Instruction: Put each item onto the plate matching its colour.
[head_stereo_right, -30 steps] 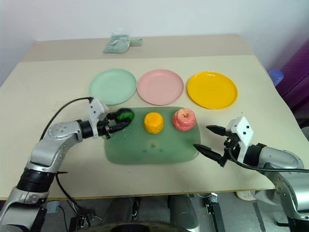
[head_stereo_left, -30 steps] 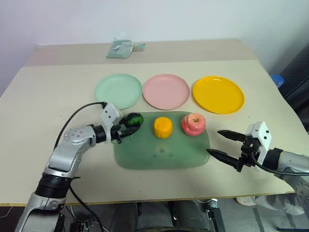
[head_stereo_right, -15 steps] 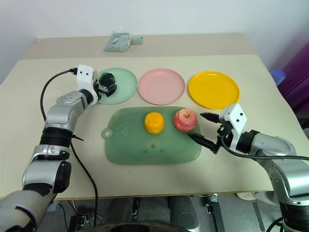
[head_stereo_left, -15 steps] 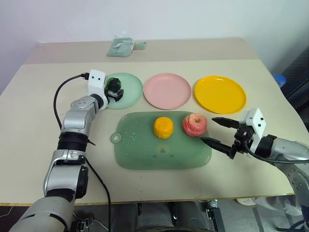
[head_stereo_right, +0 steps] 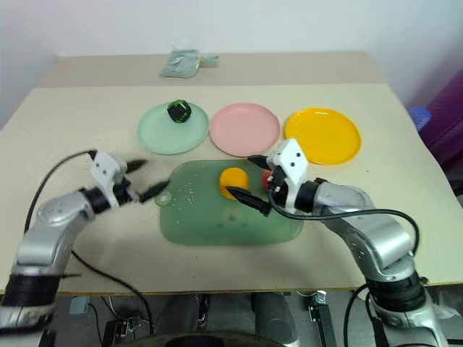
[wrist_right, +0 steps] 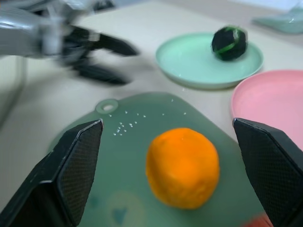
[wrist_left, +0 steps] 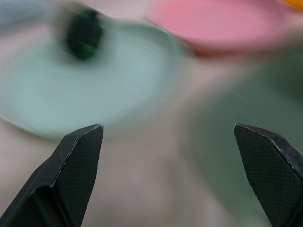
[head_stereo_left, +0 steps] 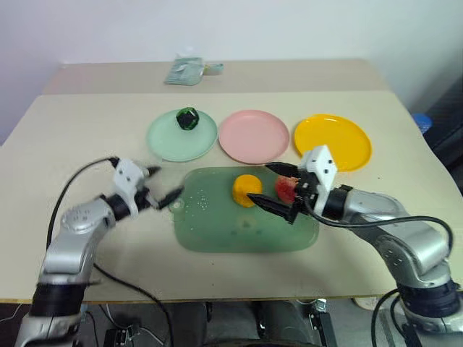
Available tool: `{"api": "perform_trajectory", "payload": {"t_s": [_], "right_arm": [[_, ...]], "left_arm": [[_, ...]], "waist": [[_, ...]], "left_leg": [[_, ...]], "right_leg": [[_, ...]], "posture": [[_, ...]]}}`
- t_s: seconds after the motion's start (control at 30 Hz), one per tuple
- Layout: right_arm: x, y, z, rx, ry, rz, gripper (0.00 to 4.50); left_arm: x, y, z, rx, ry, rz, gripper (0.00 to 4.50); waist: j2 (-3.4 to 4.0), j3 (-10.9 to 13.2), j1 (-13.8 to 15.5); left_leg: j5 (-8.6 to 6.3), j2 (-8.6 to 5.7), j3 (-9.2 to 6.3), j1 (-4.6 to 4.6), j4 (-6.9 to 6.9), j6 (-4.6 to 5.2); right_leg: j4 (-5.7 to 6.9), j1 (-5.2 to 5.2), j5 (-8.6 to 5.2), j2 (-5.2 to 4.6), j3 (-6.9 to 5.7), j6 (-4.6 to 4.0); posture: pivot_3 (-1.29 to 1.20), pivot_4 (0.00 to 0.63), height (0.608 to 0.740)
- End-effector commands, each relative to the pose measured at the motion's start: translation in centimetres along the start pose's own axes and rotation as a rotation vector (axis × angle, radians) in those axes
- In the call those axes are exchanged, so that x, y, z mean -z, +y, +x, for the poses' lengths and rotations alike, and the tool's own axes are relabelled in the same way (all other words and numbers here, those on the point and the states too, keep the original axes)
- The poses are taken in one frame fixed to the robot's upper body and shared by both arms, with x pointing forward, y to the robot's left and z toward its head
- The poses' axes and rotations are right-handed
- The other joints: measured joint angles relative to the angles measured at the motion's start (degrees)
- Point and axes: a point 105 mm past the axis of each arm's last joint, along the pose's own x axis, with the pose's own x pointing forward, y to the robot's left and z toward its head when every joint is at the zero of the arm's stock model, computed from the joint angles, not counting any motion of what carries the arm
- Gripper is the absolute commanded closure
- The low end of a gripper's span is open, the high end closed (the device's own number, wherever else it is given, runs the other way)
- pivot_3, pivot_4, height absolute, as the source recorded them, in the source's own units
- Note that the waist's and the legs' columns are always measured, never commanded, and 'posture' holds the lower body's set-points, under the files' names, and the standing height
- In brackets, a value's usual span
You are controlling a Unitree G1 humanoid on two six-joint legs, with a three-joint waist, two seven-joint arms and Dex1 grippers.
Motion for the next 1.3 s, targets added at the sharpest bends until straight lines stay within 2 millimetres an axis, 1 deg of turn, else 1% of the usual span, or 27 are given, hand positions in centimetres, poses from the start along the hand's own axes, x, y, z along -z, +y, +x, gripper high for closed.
{"api": "perform_trajectory", "payload": {"t_s": [0.03, 0.13, 0.23, 0.3, 0.4, 0.5, 0.53, 0.57, 0.6, 0.67, 0.77, 0.8, 0.83, 0.87, 0.93, 1.0, 1.07, 1.13, 1.2, 1.23, 1.27, 1.3], "right_arm": [[1.1, -0.5, 0.9, 0.025, 0.058, -0.045, 0.00], [1.8, -0.3, 1.9, 0.013, 0.087, -0.044, 0.00], [2.9, -1.3, 2.8, 0.064, 0.134, -0.039, 0.00], [3.2, -1.7, 3.2, 0.088, 0.146, -0.031, 0.00], [3.3, -1.5, 3.4, 0.073, 0.149, -0.027, 0.00], [3.3, -1.3, 3.5, 0.066, 0.149, -0.017, 0.87], [3.1, -1.3, 3.5, 0.065, 0.140, -0.017, 1.38], [2.6, -1.3, 3.5, 0.067, 0.123, -0.012, 1.73], [2.1, -1.3, 3.5, 0.070, 0.104, -0.008, 1.92], [0.7, -1.5, 3.2, 0.072, 0.057, -0.009, 1.93], [-2.4, -2.5, 2.1, 0.096, -0.055, -0.007, 1.93], [-3.1, -3.2, 1.7, 0.121, -0.080, -0.002, 1.93], [-3.7, -6.0, 0.7, 0.250, -0.075, -0.022, 1.93], [-4.1, -7.9, -0.1, 0.342, -0.070, -0.036, 1.93], [-4.2, -11.9, -1.7, 0.540, -0.035, -0.036, 1.93], [-3.7, -15.0, -3.0, 0.675, -0.010, 0.008, 1.93], [-2.6, -17.0, -3.6, 0.748, 0.036, 0.027, 1.93], [-1.6, -18.3, -3.7, 0.784, 0.063, 0.033, 1.93], [-0.9, -19.1, -3.6, 0.796, 0.066, 0.057, 0.87], [-0.8, -19.2, -3.6, 0.794, 0.065, 0.058, 0.54], [-0.9, -19.3, -3.5, 0.789, 0.063, 0.049, 0.09], [-1.2, -19.2, -3.5, 0.778, 0.049, 0.033, 0.03]], "left_arm": [[-1.8, -2.9, -0.9, 0.130, -0.065, 0.056, 0.02], [-1.7, -3.7, -1.6, 0.135, -0.068, 0.026, 0.02], [-1.8, -4.3, -1.9, 0.144, -0.071, 0.005, 0.02], [-1.8, -4.7, -2.0, 0.149, -0.070, 0.001, 0.02], [-1.7, -4.9, -1.9, 0.150, -0.066, 0.009, 0.02], [-1.8, -5.2, -1.8, 0.158, -0.074, 0.008, 0.00], [-1.9, -5.2, -1.8, 0.161, -0.076, 0.009, 0.00], [-1.9, -5.2, -1.7, 0.163, -0.077, 0.011, 0.00], [-2.0, -5.2, -1.7, 0.163, -0.077, 0.014, 0.00], [-2.0, -5.1, -1.6, 0.159, -0.076, 0.022, 0.00], [-2.1, -5.1, -1.5, 0.161, -0.076, 0.026, 0.00], [-2.1, -5.2, -1.4, 0.163, -0.077, 0.027, 0.00], [-2.3, -5.5, -1.2, 0.174, -0.085, 0.025, 0.00], [-2.4, -5.7, -1.1, 0.182, -0.090, 0.024, 0.00], [-2.6, -6.1, -0.8, 0.196, -0.099, 0.019, 0.00], [-2.7, -6.5, -0.5, 0.207, -0.107, 0.013, 0.00], [-2.8, -6.8, -0.2, 0.215, -0.115, 0.008, 0.00], [-3.0, -7.2, 0.1, 0.223, -0.122, 0.006, 0.00], [-3.1, -7.4, 0.3, 0.226, -0.127, 0.006, 0.00], [-3.2, -7.4, 0.3, 0.226, -0.127, 0.006, 0.00], [-3.2, -7.4, 0.3, 0.225, -0.128, 0.006, 0.00], [-3.2, -7.4, 0.2, 0.220, -0.128, 0.006, 0.00]], "waist": [[0.00, 0.0, 0.3], [0.00, 0.0, 0.0], [0.02, 0.0, -0.7], [0.02, 0.0, -0.7], [0.02, 0.0, -0.4], [0.02, 0.0, -0.5], [0.02, 0.0, -0.5], [0.02, 0.0, -0.6], [0.02, 0.0, -0.6], [0.02, 0.0, -0.6], [0.03, 0.0, -0.6], [0.03, 0.0, -0.6], [0.03, 0.0, -0.6], [0.03, 0.0, -0.6], [0.02, 0.0, -0.5], [0.01, 0.0, -0.3], [0.02, 0.0, -0.5], [0.03, 0.0, -0.7], [0.09, 0.0, -1.0], [0.11, 0.0, -1.1], [0.12, 0.0, -1.4], [0.13, 0.0, -1.6]], "left_leg": [[0.00, -0.03, -0.02, 0.01, 0.00, 0.00], [-0.01, 0.00, -0.03, 0.02, -0.01, 0.01], [-0.01, 0.05, -0.01, 0.05, -0.02, 0.02], [-0.01, 0.09, -0.02, 0.06, -0.03, 0.02], [-0.02, 0.08, -0.02, 0.06, -0.03, 0.03], [-0.02, 0.05, -0.02, 0.05, -0.03, 0.04], [-0.02, 0.06, -0.01, 0.05, -0.03, 0.04], [-0.02, 0.07, -0.02, 0.05, -0.03, 0.04], [-0.02, 0.07, -0.02, 0.05, -0.03, 0.04], [-0.02, 0.07, -0.02, 0.05, -0.03, 0.04], [-0.02, 0.07, -0.01, 0.05, -0.04, 0.04], [-0.02, 0.07, -0.01, 0.05, -0.04, 0.04], [-0.02, 0.07, -0.02, 0.05, -0.03, 0.04], [-0.02, 0.07, -0.02, 0.05, -0.03, 0.04], [-0.02, 0.04, -0.01, 0.05, -0.02, 0.04], [-0.02, 0.01, 0.01, 0.05, -0.02, 0.04], [-0.03, 0.01, 0.04, 0.04, -0.08, 0.05], [-0.03, 0.02, 0.07, 0.03, -0.10, 0.06], [-0.03, 0.02, 0.13, 0.01, -0.12, 0.06], [-0.03, 0.02, 0.18, 0.01, -0.12, 0.06], [-0.03, 0.03, 0.20, 0.01, -0.12, 0.06], [-0.03, 0.04, 0.19, 0.01, -0.12, 0.06]], "right_leg": [[-0.02, 0.04, 0.00, -0.03, -0.03, 0.00], [-0.01, 0.03, -0.01, 0.01, -0.06, -0.01], [0.01, 0.01, 0.00, 0.11, -0.04, -0.01], [0.01, 0.01, 0.00, 0.17, -0.04, -0.02], [0.01, 0.02, 0.00, 0.16, -0.04, -0.02], [0.00, 0.02, 0.01, 0.13, -0.04, -0.02], [0.00, 0.02, 0.01, 0.14, -0.04, -0.02], [0.01, 0.02, 0.01, 0.16, -0.05, -0.02], [0.01, 0.01, 0.01, 0.16, -0.05, -0.02], [0.01, 0.01, 0.01, 0.17, -0.04, -0.02], [0.01, 0.00, 0.01, 0.16, -0.04, -0.02], [0.01, 0.00, 0.01, 0.16, -0.04, -0.02], [0.01, 0.00, 0.01, 0.16, -0.04, -0.02], [0.01, 0.01, 0.01, 0.17, -0.05, -0.02], [0.01, 0.02, 0.01, 0.15, -0.05, -0.02], [0.00, 0.03, 0.01, 0.12, -0.05, -0.02], [-0.02, -0.01, 0.01, 0.12, -0.04, -0.02], [-0.02, -0.05, 0.01, 0.15, -0.03, -0.03], [0.01, -0.13, 0.01, 0.17, 0.05, -0.03], [0.03, -0.15, 0.01, 0.18, 0.11, -0.03], [0.04, -0.17, 0.01, 0.18, 0.12, -0.03], [0.05, -0.18, 0.01, 0.18, 0.12, -0.03]], "posture": [[0.00, 0.150, 0.740], [0.00, 0.150, 0.740], [0.00, 0.150, 0.740], [0.00, 0.150, 0.740], [0.00, 0.150, 0.740], [0.00, 0.150, 0.740], [0.00, 0.150, 0.740], [0.00, 0.150, 0.740], [0.00, 0.150, 0.740], [0.00, 0.150, 0.740], [0.00, 0.150, 0.740], [0.00, 0.150, 0.740], [0.00, 0.150, 0.740], [0.00, 0.150, 0.740], [0.00, 0.150, 0.740], [0.00, 0.150, 0.740], [0.00, 0.150, 0.740], [0.00, 0.150, 0.740], [0.00, 0.150, 0.740], [0.00, 0.150, 0.740], [0.00, 0.150, 0.740], [0.00, 0.150, 0.740]]}}
